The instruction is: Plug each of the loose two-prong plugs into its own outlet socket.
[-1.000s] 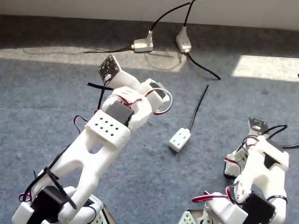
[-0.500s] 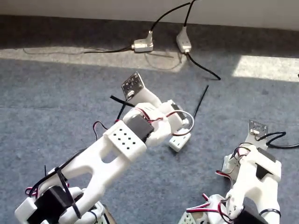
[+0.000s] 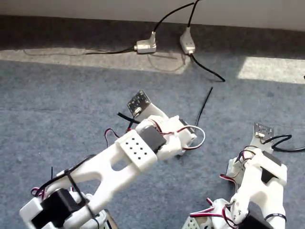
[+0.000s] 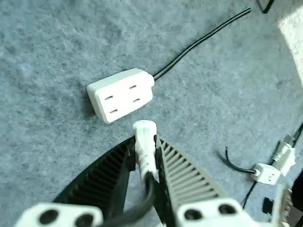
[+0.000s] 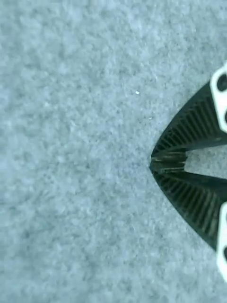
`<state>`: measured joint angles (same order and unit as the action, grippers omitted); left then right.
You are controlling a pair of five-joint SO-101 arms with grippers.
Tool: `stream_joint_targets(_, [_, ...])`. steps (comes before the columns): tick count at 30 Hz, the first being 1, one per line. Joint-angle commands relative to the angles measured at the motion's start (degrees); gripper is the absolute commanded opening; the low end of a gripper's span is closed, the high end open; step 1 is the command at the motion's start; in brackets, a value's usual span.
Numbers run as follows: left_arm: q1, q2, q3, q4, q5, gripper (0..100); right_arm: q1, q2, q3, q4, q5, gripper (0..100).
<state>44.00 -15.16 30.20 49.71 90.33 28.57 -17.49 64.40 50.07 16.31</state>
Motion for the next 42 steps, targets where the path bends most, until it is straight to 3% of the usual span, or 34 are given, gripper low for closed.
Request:
stream_joint_targets(1, [0.6,8.4,-2.9,-0.8,-0.1,1,-1.5,0.1,0.2,-1.6,-0.9,0.9])
stream_joint_targets(5, [0.5,17.2,-8.7,1.0,0.3,1,-1.5,0.1,0.2,-1.6,-0.9,0.9])
stream_joint_targets(12, [-2.3,24.7,-21.1,13.8,2.8,1,-1.5,0.2,0.2,-1.6,-0.9,0.9])
stream_joint_targets(27, [-16.6,20.6,-37.1,34.4,2.3,1,-2.1,0.4,0.1,-1.7,-0.9,0.9])
stream_joint_targets(31, [-22.5,20.7,-38.7,36.7,-1.1,1,-8.0,0.4,-0.3,-1.7,-0.9,0.9])
stream_joint_targets(35, [-28.6,20.8,-38.3,39.1,-1.3,1,-19.8,0.6,-2.2,-4.0,-0.9,0.9])
stream_joint_targets(42, [-31.3,20.7,-35.5,39.1,-1.3,1,-31.9,0.3,-6.0,-9.1,-1.0,0.9])
